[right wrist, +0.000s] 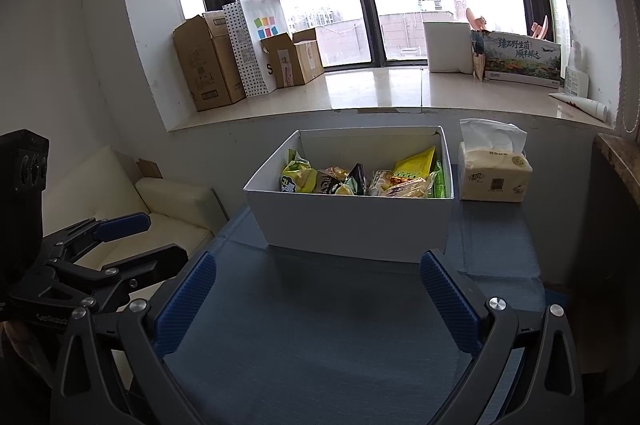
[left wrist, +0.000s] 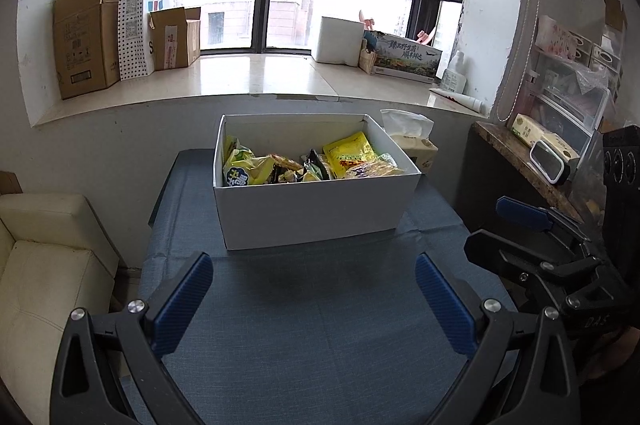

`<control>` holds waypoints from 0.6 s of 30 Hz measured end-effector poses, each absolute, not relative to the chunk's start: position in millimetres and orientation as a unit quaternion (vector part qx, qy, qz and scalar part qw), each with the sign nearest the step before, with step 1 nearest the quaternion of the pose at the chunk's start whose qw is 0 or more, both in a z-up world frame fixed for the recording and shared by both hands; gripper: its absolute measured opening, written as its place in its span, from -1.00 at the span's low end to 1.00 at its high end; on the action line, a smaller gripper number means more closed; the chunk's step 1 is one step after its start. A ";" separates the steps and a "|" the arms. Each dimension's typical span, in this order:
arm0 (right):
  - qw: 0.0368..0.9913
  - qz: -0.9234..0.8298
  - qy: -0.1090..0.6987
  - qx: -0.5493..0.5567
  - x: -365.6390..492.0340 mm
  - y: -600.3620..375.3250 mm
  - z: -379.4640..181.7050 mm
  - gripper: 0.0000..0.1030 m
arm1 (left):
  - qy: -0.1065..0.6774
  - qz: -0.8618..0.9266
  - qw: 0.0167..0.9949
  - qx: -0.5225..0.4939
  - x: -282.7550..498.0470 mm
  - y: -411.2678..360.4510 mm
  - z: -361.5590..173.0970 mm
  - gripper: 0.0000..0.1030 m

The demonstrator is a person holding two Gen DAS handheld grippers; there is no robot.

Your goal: Organize snacks

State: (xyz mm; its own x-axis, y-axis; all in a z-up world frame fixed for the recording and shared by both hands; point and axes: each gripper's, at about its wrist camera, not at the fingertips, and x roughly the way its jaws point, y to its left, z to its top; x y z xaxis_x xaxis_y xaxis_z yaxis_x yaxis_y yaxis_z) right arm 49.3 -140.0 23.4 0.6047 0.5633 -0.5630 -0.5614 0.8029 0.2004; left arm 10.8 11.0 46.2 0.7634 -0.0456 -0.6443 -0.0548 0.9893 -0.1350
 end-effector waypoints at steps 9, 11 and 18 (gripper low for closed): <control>0.894 0.318 0.314 -0.002 48.0 -138.0 23.0 1.00 | 0.346 0.002 0.936 -0.073 10.9 10.9 45.8 1.00; 0.895 0.317 0.315 -0.001 48.4 -138.7 22.9 1.00 | 0.346 0.002 0.935 -0.074 10.3 11.3 45.8 1.00; 0.895 0.314 0.318 0.001 49.8 -139.4 22.1 1.00 | 0.346 0.001 0.935 -0.074 11.2 11.1 45.4 1.00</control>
